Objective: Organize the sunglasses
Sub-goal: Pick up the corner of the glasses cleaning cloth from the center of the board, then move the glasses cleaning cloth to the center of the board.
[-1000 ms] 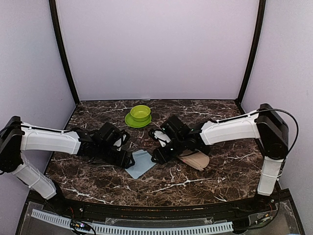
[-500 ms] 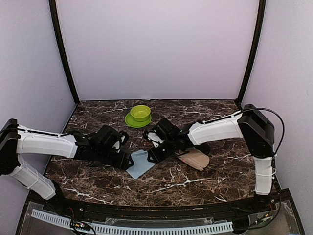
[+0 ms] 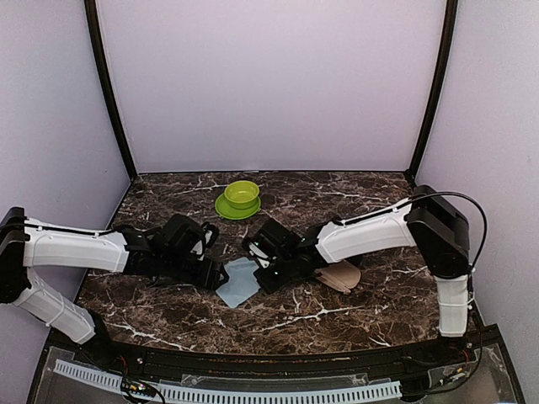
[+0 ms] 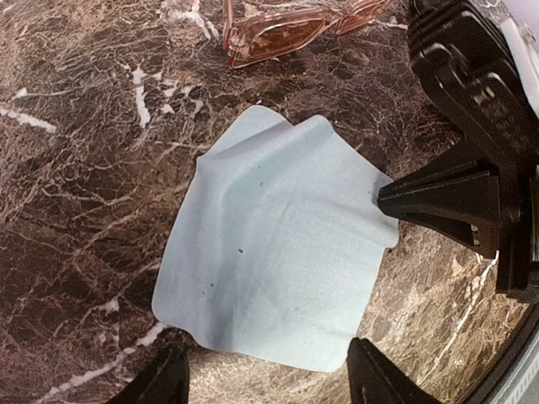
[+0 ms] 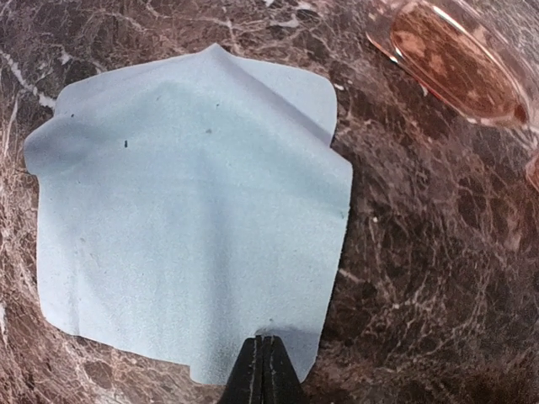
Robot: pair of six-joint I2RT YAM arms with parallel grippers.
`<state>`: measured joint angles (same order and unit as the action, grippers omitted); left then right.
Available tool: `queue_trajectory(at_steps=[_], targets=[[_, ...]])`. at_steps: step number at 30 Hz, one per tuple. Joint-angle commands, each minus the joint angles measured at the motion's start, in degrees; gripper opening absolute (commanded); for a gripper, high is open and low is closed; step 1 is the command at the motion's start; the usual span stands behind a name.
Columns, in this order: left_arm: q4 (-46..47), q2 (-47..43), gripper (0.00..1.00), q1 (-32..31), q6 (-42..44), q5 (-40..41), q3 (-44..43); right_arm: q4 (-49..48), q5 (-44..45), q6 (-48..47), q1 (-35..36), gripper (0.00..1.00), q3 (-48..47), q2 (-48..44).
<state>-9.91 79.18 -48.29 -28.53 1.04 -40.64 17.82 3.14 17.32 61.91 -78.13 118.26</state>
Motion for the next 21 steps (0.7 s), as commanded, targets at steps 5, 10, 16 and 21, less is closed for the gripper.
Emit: queue_trajectory(at_steps=[5, 10, 16, 21], targets=[[-1.2, -2.1, 0.67, -0.3, 0.6, 1.0, 0.7, 3.8, 2.3, 5.7, 3.1, 0.00, 6.2, -4.3], [-1.8, -2.3, 0.67, -0.4, 1.2, 1.3, 1.0, 4.0, 1.8, 9.7, 5.6, 0.00, 10.4, -7.5], [-1.8, -1.9, 0.67, -0.4, 1.8, 0.4, 0.4, 4.8, 1.8, 14.1, 7.8, 0.00, 15.9, -11.4], [-2.9, 0.3, 0.68, -0.3, 3.9, -0.8, -2.2, 5.5, 2.1, 15.0, 8.0, 0.00, 17.8, -14.9]])
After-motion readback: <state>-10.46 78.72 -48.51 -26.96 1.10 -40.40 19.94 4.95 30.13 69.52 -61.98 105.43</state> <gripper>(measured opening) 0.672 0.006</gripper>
